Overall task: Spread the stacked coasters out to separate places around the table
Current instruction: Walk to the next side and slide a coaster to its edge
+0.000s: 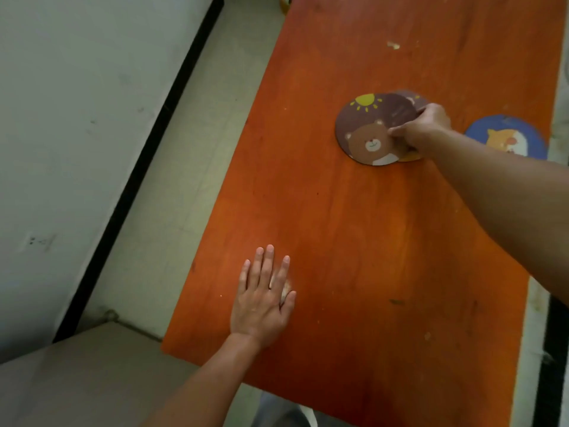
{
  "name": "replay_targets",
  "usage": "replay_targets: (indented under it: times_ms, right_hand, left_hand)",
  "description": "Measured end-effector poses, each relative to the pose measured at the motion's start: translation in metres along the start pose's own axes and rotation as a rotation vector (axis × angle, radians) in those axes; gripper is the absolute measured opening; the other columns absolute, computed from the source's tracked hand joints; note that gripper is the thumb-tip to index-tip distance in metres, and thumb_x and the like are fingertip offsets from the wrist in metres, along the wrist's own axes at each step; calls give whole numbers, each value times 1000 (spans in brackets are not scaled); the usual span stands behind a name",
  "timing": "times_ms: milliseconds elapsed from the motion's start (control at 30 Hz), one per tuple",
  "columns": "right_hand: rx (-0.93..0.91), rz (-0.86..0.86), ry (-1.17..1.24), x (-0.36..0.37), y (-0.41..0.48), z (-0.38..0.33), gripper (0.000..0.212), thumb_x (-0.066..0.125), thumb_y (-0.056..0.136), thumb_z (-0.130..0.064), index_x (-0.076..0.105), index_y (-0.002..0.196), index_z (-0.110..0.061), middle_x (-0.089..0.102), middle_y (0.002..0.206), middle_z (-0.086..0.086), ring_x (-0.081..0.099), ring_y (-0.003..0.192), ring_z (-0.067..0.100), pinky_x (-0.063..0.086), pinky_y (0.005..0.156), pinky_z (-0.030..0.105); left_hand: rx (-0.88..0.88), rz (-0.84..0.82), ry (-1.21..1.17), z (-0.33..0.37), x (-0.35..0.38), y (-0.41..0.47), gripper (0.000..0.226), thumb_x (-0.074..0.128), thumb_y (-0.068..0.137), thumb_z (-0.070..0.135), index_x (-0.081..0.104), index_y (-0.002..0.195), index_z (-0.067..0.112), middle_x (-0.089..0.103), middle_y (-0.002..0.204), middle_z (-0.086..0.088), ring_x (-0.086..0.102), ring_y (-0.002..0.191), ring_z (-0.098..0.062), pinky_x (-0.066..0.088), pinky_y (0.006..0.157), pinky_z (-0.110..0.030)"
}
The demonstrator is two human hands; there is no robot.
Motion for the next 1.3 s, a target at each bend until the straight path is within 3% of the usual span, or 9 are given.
replay_targets:
  times_ms: [100,167,333,567,800,900,1033,1200,1300]
  right_hand:
    - [-29,-11,161,6,-10,5,34,75,82,-24,67,113,-12,70,111,8,66,94,23,58,76,38]
    - [-75,-16,265,2,-31,7,14,66,89,-22,69,97,-11,71,95,10,67,80,23,58,68,34]
    - [-96,-55,575,2,-113,40,5,60,92,-6,59,89,-3,56,64,10,51,35,5,43,34,19]
    - [73,-217,696,62,-256,146,4,67,87,-7,64,86,-9,64,49,-2,51,37,5,35,31,16]
    - [190,-235,714,101,-351,222,7,65,88,-5,67,95,-2,65,57,4,52,40,7,41,38,17]
    - [158,-183,617,106,-365,243,6,66,88,-7,70,93,-7,73,74,6,63,52,9,50,47,20]
    - [-9,-132,292,105,-357,247,9,70,86,-21,68,85,-12,72,73,9,66,57,23,56,54,41]
    - [-151,-28,-106,84,-320,229,29,68,81,-47,62,77,-20,63,69,-5,57,62,16,43,52,34]
    - [-120,-41,-121,88,-318,229,25,68,84,-41,56,71,-23,64,69,-1,62,65,20,48,55,34]
  left_hand:
    - [3,-10,8,-2,1,0,66,27,95,53,11,151,24,5,161,-12,-1,148,-26,5,117,-47]
    - [8,-7,5,-3,1,2,66,27,95,52,9,152,24,4,161,-12,-2,148,-26,5,117,-47]
    - [26,21,2,-2,-1,3,66,27,93,51,10,151,24,5,161,-13,-2,148,-27,3,118,-47]
    - [35,59,-22,-1,-3,4,65,27,92,49,19,150,21,13,159,-15,5,147,-30,9,118,-49]
    - [67,94,5,-5,2,4,64,27,96,50,15,150,20,11,159,-17,4,147,-32,11,118,-51]
    - [55,126,-18,-4,1,4,61,28,95,48,20,149,20,14,159,-15,6,147,-30,11,117,-50]
    - [37,126,-39,-9,0,11,61,31,97,46,20,149,19,12,159,-15,3,147,-30,8,118,-50]
    - [100,88,-27,-3,-5,15,61,34,97,46,23,148,14,12,158,-19,4,147,-33,6,118,-52]
    - [195,56,-62,0,3,-23,57,38,98,42,30,146,11,18,157,-20,10,146,-34,13,118,-51]
Point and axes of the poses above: each hand's wrist, its own y-axis towards the middle knuckle, its own x-axis out of the palm, z = x × y, the point moved 5 cm from there along y, towards the middle knuckle
